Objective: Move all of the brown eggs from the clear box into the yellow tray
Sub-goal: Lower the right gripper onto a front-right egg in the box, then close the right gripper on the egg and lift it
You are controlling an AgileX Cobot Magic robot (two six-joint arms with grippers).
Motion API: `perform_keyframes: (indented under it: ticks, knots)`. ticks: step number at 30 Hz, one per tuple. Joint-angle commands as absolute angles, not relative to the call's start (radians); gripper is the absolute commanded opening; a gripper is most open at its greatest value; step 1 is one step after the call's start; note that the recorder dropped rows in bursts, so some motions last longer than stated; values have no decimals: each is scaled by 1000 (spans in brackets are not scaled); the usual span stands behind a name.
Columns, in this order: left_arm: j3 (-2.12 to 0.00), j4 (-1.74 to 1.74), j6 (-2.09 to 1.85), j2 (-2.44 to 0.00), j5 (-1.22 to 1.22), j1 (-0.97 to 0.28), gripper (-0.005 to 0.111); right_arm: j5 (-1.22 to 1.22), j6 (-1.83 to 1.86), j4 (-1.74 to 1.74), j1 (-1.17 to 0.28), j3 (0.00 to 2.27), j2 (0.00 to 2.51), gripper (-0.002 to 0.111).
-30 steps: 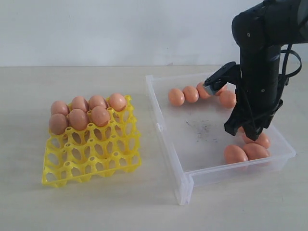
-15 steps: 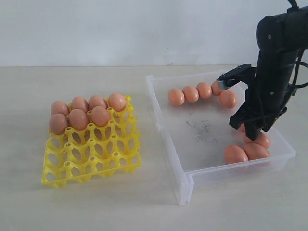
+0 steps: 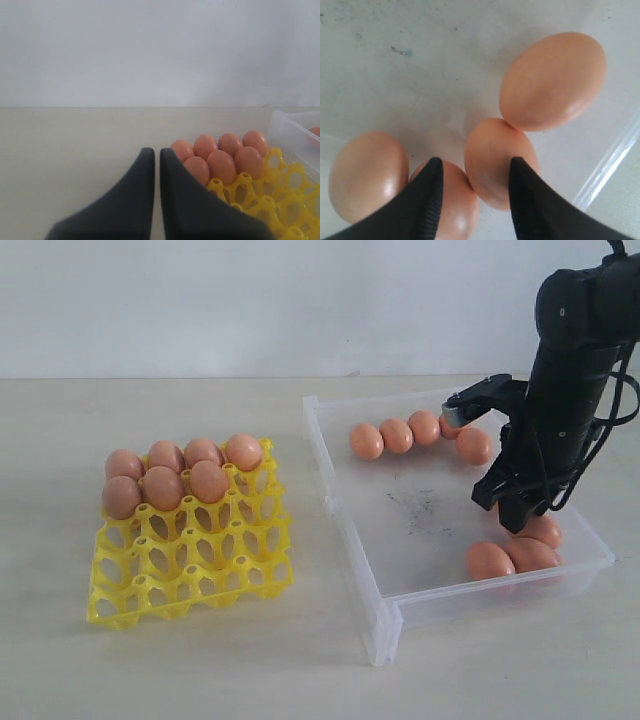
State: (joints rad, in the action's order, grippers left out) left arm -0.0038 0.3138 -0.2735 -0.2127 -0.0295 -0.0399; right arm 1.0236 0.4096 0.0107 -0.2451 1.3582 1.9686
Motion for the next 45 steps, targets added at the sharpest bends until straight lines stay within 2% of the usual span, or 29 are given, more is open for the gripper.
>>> perform_keyframes:
  ticks: [1,19,21,23,25,31,45]
  knots:
    - [0,319,-279,-216,-43,-45,4,1025,418,10,-238,1357,1966,37]
    - [0,319,-279,-216,-43,-45,4,1013,402,60,-238,1357,1966,37]
    - [0,319,-279,-216,-43,-45,4,1006,402,60,-238,1357,1966,43]
    - [0,319,-279,-216,-43,-45,4,1001,397,60,-238,1357,1966,56]
    - [0,319,-279,-216,-43,-45,4,1001,390,60,-238,1357,1969,63]
    - [0,319,-279,-216,-43,-45,4,1026,388,62,-238,1357,2043,52]
    - [0,319,-279,-216,-43,-45,4,958,380,95,-238,1357,2105,52]
